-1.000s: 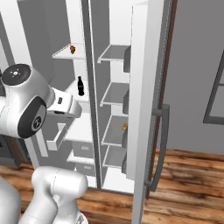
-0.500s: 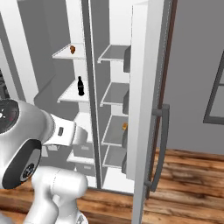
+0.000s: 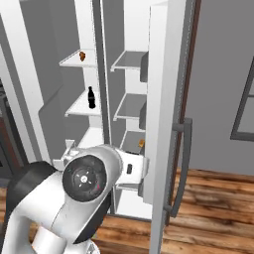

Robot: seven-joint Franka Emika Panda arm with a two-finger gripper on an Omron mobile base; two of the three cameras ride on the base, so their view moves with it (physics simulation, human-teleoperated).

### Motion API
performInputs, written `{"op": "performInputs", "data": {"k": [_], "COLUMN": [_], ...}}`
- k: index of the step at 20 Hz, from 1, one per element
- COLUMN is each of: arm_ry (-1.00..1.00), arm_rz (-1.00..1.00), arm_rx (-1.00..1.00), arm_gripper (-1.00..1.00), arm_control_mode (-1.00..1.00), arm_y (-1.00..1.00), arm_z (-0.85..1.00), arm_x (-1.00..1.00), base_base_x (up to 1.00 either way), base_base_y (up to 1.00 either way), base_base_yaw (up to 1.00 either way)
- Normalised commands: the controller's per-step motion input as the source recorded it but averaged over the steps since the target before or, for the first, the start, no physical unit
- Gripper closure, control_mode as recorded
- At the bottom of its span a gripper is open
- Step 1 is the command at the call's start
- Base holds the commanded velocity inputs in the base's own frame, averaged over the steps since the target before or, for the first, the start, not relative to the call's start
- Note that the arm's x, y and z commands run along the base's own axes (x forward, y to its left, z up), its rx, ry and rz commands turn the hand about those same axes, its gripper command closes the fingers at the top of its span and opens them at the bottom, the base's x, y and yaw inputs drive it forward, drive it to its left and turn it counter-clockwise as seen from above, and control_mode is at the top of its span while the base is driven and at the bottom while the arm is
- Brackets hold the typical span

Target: There's a chicken drumstick in the fridge that needs to be moved to the freezer for freezing. Pick up the chicken drumstick from the fridge, place it on any shelf in the freezer, and close the fridge and freezer doors when done.

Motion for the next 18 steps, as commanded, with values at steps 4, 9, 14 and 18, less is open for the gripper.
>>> {"op": "performInputs", "data": {"k": [4, 9, 14, 18], "arm_ry": [-0.25, -0.19, -0.1, 0.0], "arm_rz": [0.29, 0.39, 0.41, 0.37], "arm_rx": [0.05, 0.03, 0.03, 0.02], "arm_gripper": [-1.0, -1.0, -1.0, -1.0], "arm_control_mode": [-1.0, -1.0, -1.0, -1.0], "arm_y": [-0.96, -0.79, -0.86, -0.75], "arm_z": [-0.27, -0.33, -0.19, -0.25], "arm_x": [0.49, 0.52, 0.44, 0.48], "base_base_x": [0.0, 0.0, 0.0, 0.0], "base_base_y": [0.0, 0.0, 0.0, 0.0], "base_base_yaw": [0.0, 0.0, 0.0, 0.0]}}
